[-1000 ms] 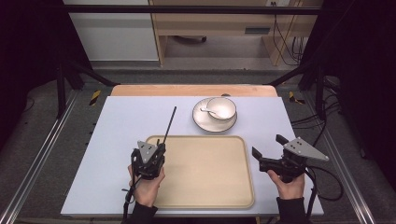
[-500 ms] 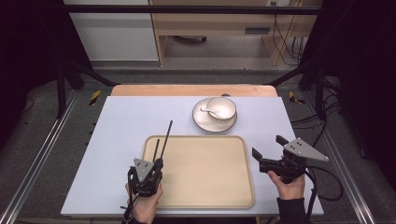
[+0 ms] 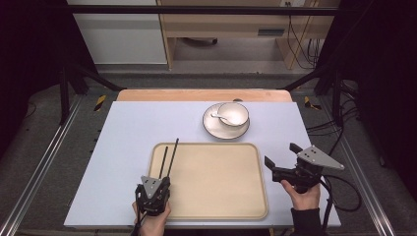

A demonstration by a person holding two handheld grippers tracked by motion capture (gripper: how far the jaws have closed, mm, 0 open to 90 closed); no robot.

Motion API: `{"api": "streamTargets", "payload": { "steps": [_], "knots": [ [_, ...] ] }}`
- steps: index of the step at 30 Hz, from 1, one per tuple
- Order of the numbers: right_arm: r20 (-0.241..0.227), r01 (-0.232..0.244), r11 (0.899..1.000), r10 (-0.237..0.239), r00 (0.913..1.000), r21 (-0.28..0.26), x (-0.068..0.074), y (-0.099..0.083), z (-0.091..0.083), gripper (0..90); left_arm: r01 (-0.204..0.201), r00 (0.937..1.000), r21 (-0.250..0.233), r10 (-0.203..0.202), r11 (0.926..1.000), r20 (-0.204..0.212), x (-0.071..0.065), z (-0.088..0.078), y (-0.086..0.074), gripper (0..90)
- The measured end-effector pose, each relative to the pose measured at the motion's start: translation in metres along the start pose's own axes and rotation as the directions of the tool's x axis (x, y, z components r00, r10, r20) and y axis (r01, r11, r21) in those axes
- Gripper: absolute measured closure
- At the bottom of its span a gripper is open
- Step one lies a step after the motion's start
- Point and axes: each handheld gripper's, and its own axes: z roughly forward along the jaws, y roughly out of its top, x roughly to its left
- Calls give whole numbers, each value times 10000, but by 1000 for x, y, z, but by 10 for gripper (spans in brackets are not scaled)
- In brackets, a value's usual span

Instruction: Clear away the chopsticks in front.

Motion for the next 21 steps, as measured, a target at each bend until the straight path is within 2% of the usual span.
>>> {"api": "streamTargets", "payload": {
  "steps": [2, 13, 16, 21],
  "knots": [
    [11, -5, 10000, 5, 10000, 7, 0, 0, 0, 37, -87, 9999, -10, 87, 10000, -50, 0, -1, 1, 854],
    [10, 33, 10000, -33, 10000, 26, 1, 0, 0, 37, -257, 9995, 725, 272, 9970, -190, -2, 0, -4, 853],
    [6, 61, 10000, -61, 10000, 49, 1, 0, 1, 37, -287, 9993, 1063, 312, 9939, -223, -1, 3, -4, 852],
    [-9, 66, 9999, -66, 10000, 77, 2, -1, 2, 38, -420, 9988, 1207, 448, 9918, -211, -2, 4, -3, 848]
  ]
}}
